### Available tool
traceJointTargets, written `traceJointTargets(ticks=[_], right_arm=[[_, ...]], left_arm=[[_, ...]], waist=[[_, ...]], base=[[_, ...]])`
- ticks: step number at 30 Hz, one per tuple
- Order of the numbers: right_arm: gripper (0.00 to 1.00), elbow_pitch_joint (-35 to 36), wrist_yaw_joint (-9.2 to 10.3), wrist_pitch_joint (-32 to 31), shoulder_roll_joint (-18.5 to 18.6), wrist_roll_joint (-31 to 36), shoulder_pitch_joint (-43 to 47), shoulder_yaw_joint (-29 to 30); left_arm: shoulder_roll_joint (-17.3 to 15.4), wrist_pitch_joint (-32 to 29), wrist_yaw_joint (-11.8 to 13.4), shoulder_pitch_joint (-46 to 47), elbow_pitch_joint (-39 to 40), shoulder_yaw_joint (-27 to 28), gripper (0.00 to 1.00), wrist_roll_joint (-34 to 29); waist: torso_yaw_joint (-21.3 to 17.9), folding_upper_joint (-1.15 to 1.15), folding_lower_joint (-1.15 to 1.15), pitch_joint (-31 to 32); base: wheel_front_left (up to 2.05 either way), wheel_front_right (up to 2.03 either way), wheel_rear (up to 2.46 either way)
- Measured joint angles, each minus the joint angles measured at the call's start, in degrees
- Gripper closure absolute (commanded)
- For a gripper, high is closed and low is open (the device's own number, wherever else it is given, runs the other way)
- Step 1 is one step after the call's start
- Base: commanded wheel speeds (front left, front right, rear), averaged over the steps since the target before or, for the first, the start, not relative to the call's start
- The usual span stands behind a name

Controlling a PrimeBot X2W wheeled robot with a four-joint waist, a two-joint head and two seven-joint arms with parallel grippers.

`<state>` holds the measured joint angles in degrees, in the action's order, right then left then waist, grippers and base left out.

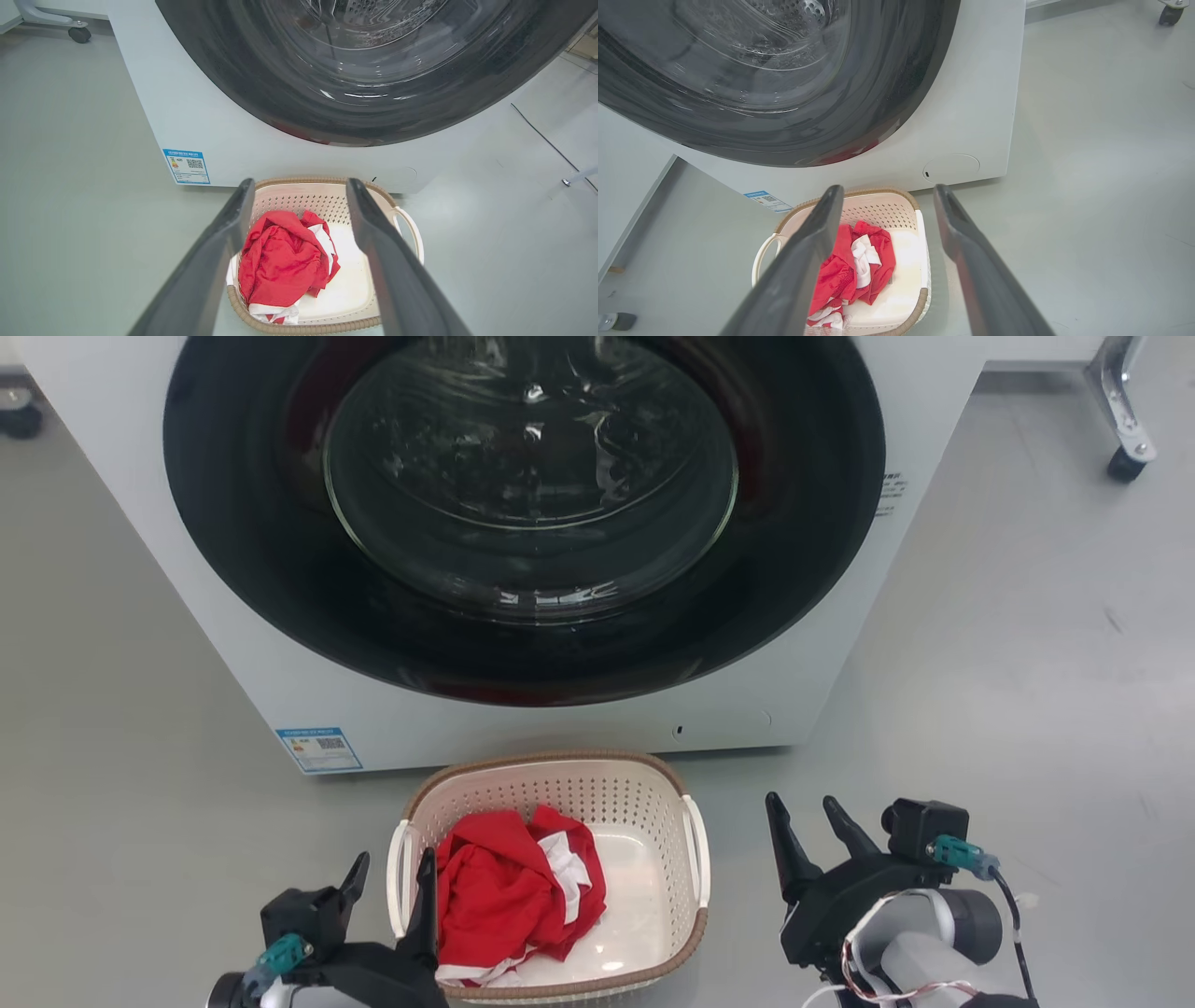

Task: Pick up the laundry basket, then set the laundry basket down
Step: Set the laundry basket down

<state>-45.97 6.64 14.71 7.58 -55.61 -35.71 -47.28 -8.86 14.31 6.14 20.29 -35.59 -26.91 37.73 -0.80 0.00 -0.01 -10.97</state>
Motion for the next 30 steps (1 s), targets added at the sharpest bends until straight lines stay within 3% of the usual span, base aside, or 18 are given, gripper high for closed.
traceJointTargets(ticks=[17, 30], right_arm=[[0.0, 15.99, 0.49, -0.01, 1.35, 10.62, 16.28, 7.76], [0.0, 26.13, 0.51, 0.0, 1.01, 20.42, 27.07, 17.33]], left_arm=[[-0.27, 0.0, 0.92, -16.74, 15.41, 5.04, 0.0, -7.15], [-0.24, 0.0, 0.93, -23.22, 24.23, 7.1, 0.0, -11.95]], waist=[[-1.33, 0.0, 0.0, 9.8], [-1.6, -0.01, 0.01, 11.69]], base=[[0.0, 0.0, 0.0], [0.0, 0.0, 0.0]])
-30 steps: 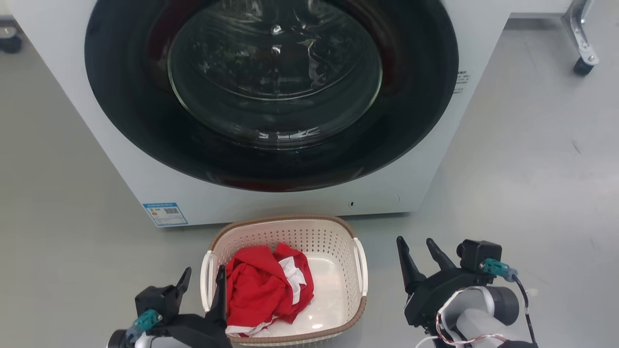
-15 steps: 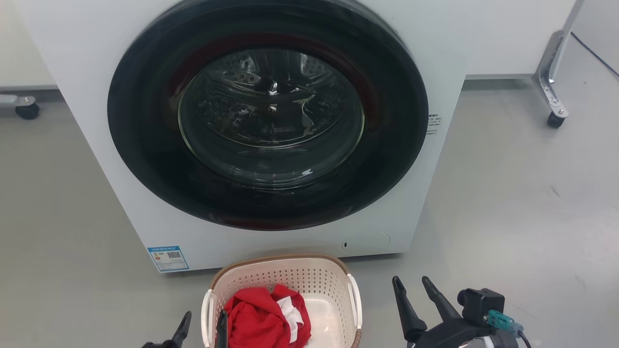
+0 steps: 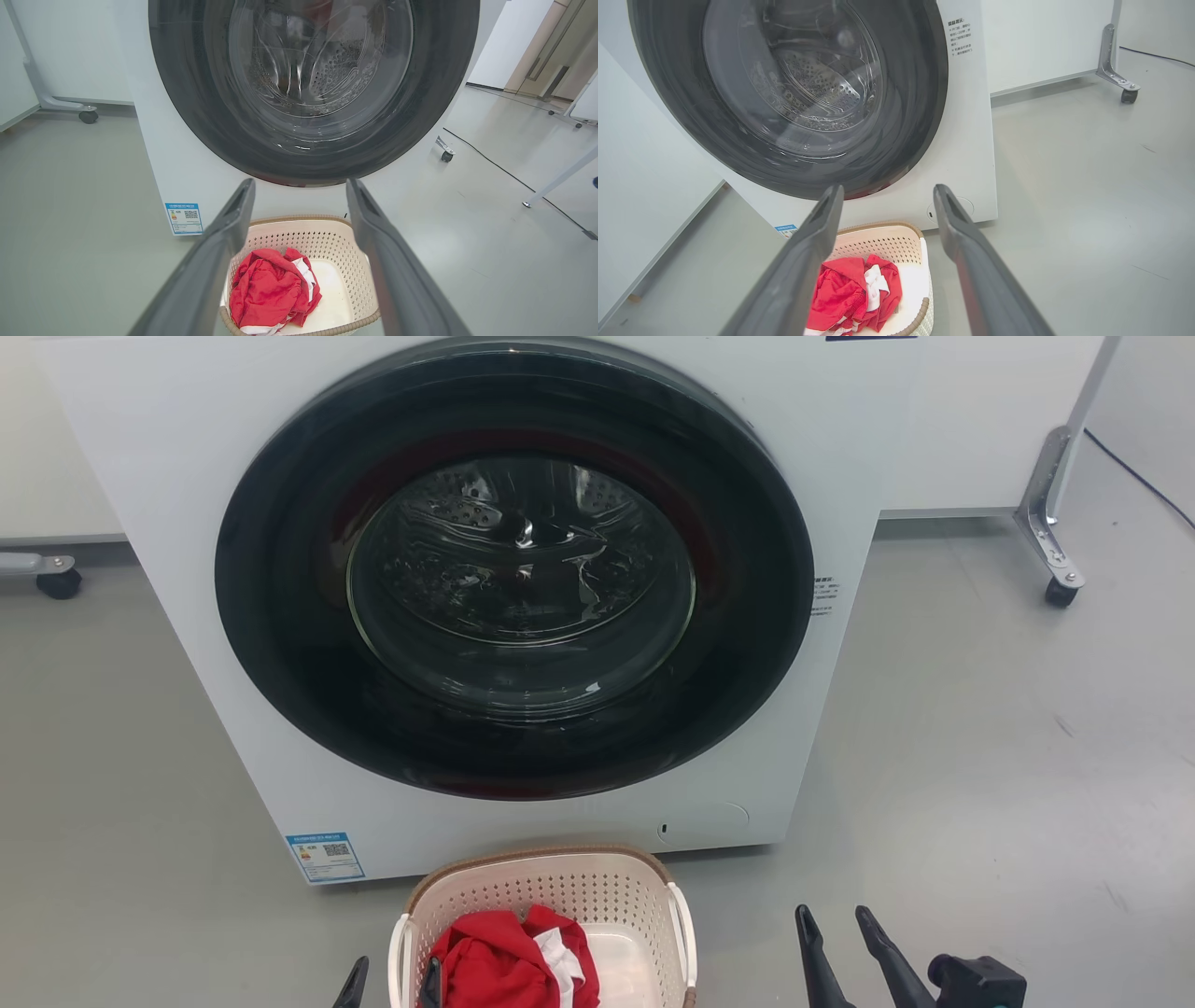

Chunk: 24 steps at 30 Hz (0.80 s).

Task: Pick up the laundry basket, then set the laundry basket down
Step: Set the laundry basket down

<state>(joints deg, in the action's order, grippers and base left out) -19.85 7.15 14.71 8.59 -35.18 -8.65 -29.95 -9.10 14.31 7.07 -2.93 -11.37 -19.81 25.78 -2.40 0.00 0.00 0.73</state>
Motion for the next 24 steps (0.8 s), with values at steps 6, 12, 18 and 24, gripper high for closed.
traceJointTargets(ticks=[6, 12, 18, 24], right_arm=[[0.0, 3.43, 0.0, -0.01, -1.36, 3.65, 4.18, 3.2], [0.0, 6.53, 0.0, 0.0, -2.34, 6.88, 6.75, 6.03], [0.0, 8.45, 0.0, 0.0, -2.98, 9.4, 8.23, 7.45], [0.0, 9.93, 0.0, 0.0, -3.37, 11.01, 8.24, 8.18]], left_arm=[[0.12, 0.0, 0.04, -1.92, 2.61, 1.1, 0.0, -1.36], [0.63, 0.0, 0.05, -2.53, 4.1, 2.32, 0.0, -2.15], [1.2, 0.0, 0.05, -3.47, 4.8, 2.97, 0.0, -2.83], [1.81, 0.0, 0.05, -3.47, 5.2, 3.56, 0.0, -4.32]], waist=[[0.0, 0.0, 0.0, -0.23], [0.11, 0.0, 0.0, -0.62], [0.21, 0.0, 0.0, -1.13], [0.27, 0.0, 0.0, -1.53]], base=[[0.0, 0.0, 0.0], [0.0, 0.0, 0.0], [0.0, 0.0, 0.0], [0.0, 0.0, 0.0]])
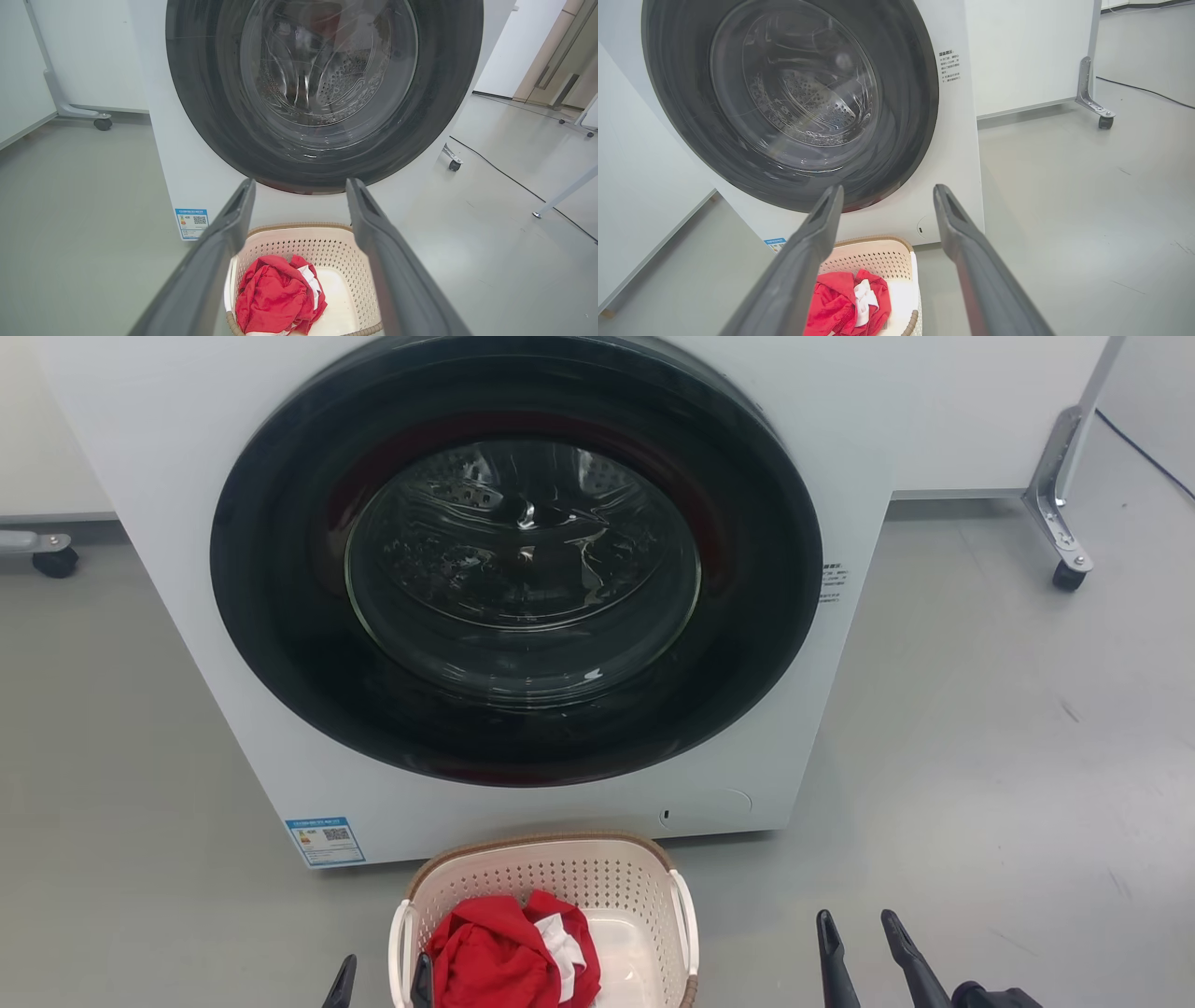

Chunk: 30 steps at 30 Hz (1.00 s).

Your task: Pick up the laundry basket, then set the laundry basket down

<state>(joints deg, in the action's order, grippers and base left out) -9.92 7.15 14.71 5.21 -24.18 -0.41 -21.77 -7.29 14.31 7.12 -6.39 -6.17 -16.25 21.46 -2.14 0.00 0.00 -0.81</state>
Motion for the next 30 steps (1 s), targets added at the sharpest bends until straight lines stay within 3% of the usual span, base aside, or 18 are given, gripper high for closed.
traceJointTargets(ticks=[29, 30], right_arm=[[0.0, 2.56, 0.0, 0.0, -1.24, 3.05, 1.14, 1.82], [1.0, 2.64, 0.0, 0.0, -1.25, 3.07, 1.14, 1.87]], left_arm=[[1.53, 0.0, 0.0, 0.04, 0.9, 2.2, 0.0, -2.63], [1.54, 0.0, 0.0, 0.05, 0.91, 2.23, 1.0, -2.99]], waist=[[0.21, 0.0, 0.0, -0.98], [0.2, 0.0, 0.0, -1.01]], base=[[0.0, 0.0, 0.0], [0.0, 0.0, 0.0]])
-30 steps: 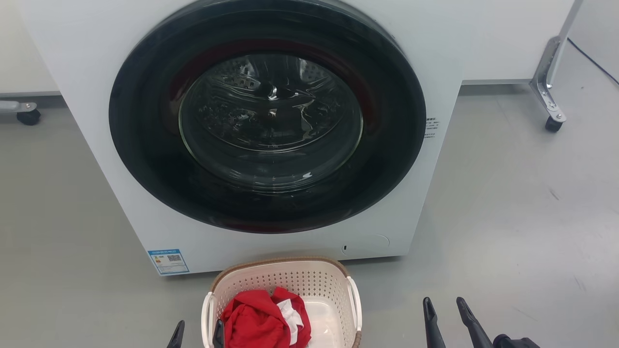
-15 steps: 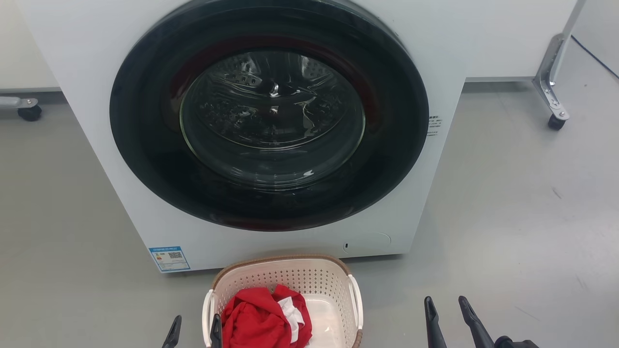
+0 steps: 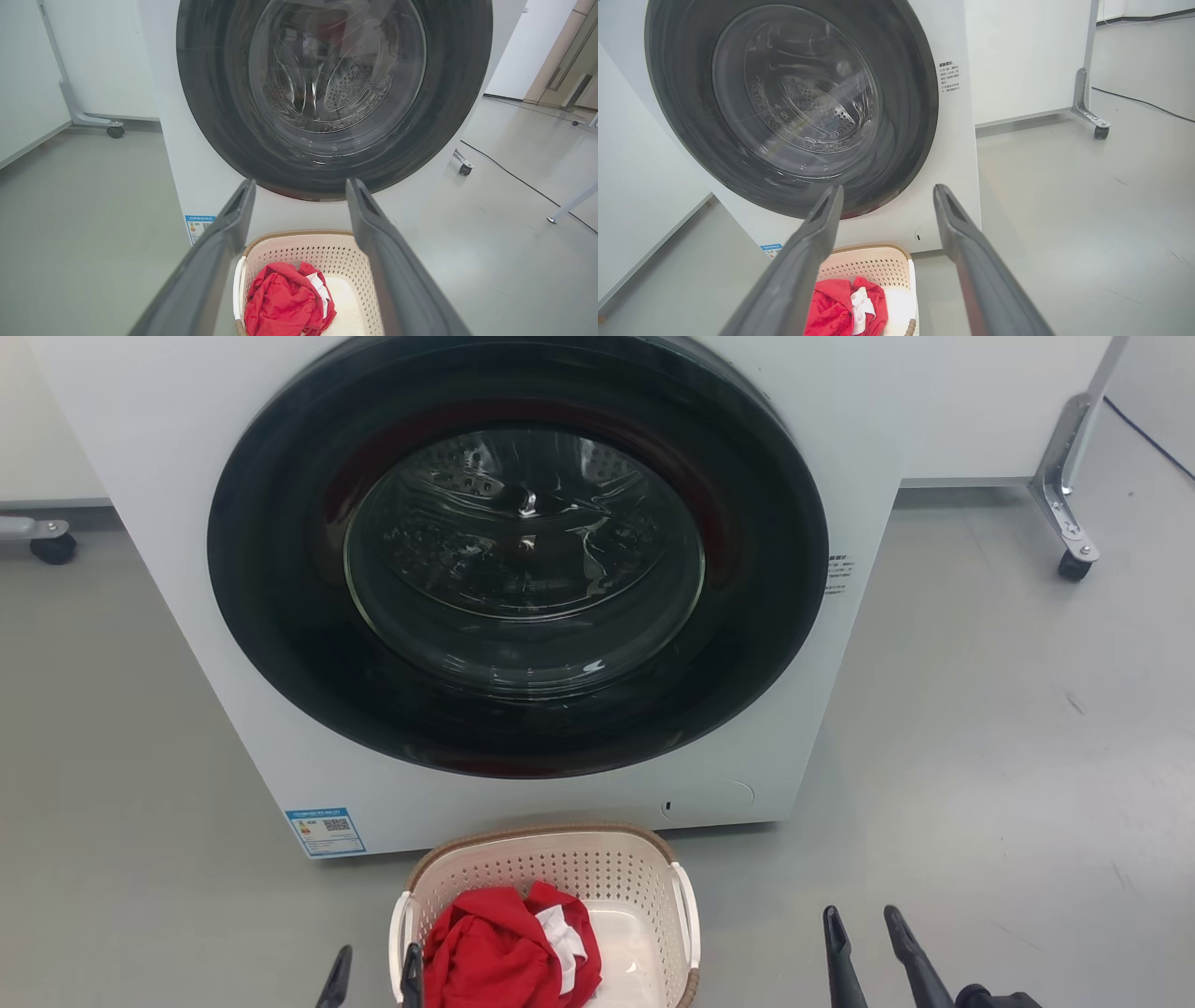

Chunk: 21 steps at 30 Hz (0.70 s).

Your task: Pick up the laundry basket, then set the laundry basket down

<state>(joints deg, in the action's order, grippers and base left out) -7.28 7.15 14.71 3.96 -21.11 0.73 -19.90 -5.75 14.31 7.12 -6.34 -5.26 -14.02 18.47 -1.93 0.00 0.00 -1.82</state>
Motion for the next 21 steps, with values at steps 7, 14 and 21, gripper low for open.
traceJointTargets(ticks=[7, 14, 21], right_arm=[[1.0, -3.38, -0.1, -0.09, 0.0, -0.23, 1.36, -0.12], [1.0, -3.54, -0.88, -1.27, -0.02, -4.39, 1.24, 1.78], [1.0, -3.91, -1.92, -3.08, -0.11, -9.77, 0.99, 3.8]], left_arm=[[0.36, -0.23, -0.09, -0.38, -3.22, 0.0, 1.0, 0.05], [0.46, -1.46, -1.15, -0.34, -3.6, 1.18, 1.0, 3.87], [0.58, -3.18, -2.12, 0.04, -4.05, 2.64, 1.0, 10.13]], waist=[[0.0, 0.0, 0.0, -0.03], [0.15, 0.0, 0.0, 0.09], [0.29, 0.0, 0.0, 0.21]], base=[[0.0, 0.0, 0.0], [0.0, 0.0, 0.0], [0.0, 0.0, 0.0]])
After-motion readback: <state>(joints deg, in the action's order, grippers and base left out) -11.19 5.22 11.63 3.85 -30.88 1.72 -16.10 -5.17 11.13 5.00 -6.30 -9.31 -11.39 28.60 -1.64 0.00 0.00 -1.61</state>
